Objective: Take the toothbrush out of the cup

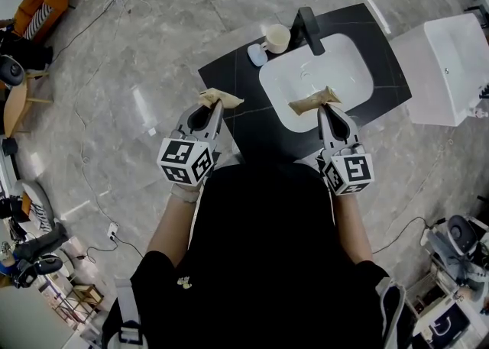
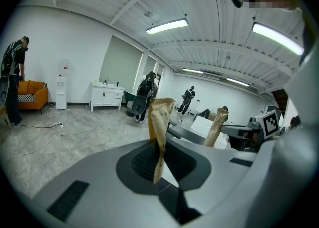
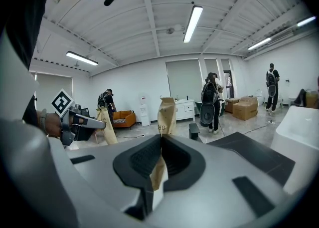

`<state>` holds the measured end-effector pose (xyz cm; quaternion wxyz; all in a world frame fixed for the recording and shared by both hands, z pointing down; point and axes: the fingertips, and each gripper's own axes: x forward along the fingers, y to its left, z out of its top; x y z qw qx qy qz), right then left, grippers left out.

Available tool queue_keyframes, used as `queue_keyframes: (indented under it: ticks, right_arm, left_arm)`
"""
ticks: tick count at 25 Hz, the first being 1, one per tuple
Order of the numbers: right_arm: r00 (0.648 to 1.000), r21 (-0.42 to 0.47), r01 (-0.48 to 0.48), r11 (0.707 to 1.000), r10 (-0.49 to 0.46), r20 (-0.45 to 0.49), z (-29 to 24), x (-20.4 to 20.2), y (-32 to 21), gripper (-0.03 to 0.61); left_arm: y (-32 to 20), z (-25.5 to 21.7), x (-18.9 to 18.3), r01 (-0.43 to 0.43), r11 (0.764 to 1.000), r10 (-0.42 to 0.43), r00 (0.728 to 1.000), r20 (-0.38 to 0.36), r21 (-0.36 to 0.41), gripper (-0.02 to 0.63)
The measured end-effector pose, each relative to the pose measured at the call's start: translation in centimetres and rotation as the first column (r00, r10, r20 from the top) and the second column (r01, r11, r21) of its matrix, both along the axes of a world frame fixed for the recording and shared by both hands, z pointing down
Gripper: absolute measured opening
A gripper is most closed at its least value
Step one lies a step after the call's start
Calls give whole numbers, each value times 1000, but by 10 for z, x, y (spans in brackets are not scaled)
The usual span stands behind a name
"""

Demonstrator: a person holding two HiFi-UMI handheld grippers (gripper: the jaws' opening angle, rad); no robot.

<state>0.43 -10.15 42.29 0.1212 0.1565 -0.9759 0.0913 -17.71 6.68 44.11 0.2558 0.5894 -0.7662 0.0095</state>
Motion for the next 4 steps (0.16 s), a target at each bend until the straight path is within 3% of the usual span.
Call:
queue_keyframes:
  ticks: [4]
  right_arm:
    - [1000, -4, 10, 1000, -10, -3, 2, 0, 0, 34]
  left_arm:
    - [-3, 2, 3, -1, 1000, 1, 1000, -7, -3, 44]
